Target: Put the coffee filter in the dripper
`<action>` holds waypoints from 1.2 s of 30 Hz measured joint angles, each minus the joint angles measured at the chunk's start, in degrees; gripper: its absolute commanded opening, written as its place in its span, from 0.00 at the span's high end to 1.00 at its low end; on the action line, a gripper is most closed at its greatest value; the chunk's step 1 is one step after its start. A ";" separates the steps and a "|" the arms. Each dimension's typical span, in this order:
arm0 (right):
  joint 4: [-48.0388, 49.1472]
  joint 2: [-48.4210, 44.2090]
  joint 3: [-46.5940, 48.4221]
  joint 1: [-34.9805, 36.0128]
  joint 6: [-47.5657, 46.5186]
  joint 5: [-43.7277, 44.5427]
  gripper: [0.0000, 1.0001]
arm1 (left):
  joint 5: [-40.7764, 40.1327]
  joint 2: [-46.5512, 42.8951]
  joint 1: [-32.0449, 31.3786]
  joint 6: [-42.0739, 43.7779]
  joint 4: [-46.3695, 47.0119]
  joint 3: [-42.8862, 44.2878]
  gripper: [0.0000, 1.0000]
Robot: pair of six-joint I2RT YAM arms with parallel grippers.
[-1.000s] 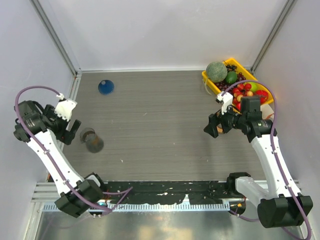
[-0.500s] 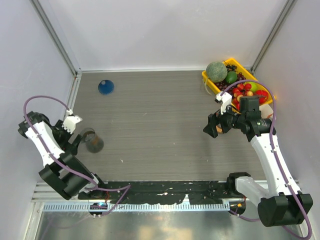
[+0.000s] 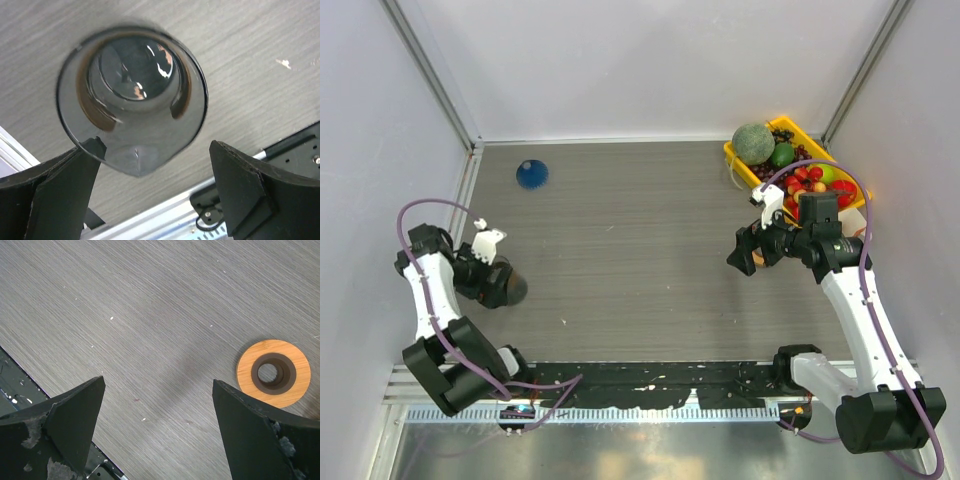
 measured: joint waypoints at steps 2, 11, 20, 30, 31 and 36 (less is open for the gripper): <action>-0.31 0.00 0.00 0.00 -0.02 0.24 0.04 | 0.22 0.17 -1.36 -3.23 2.71 -0.09 0.01; -1.03 0.00 0.22 0.00 0.00 0.70 0.05 | 2.01 0.20 -5.16 -13.31 10.86 -0.42 0.01; -1.01 0.00 0.22 0.02 0.00 1.09 0.04 | 1.99 1.53 -7.61 -17.55 13.92 -0.52 0.25; -0.87 0.00 0.22 0.02 0.00 1.27 0.05 | 1.90 1.77 -10.01 -17.64 13.53 -0.07 0.37; -0.81 0.00 0.22 0.02 0.00 1.27 0.05 | 1.95 1.53 -11.41 -17.62 13.20 -0.07 0.37; -0.74 0.00 0.22 0.02 0.00 1.25 0.05 | 1.36 -0.68 -22.97 -17.70 12.02 0.20 0.36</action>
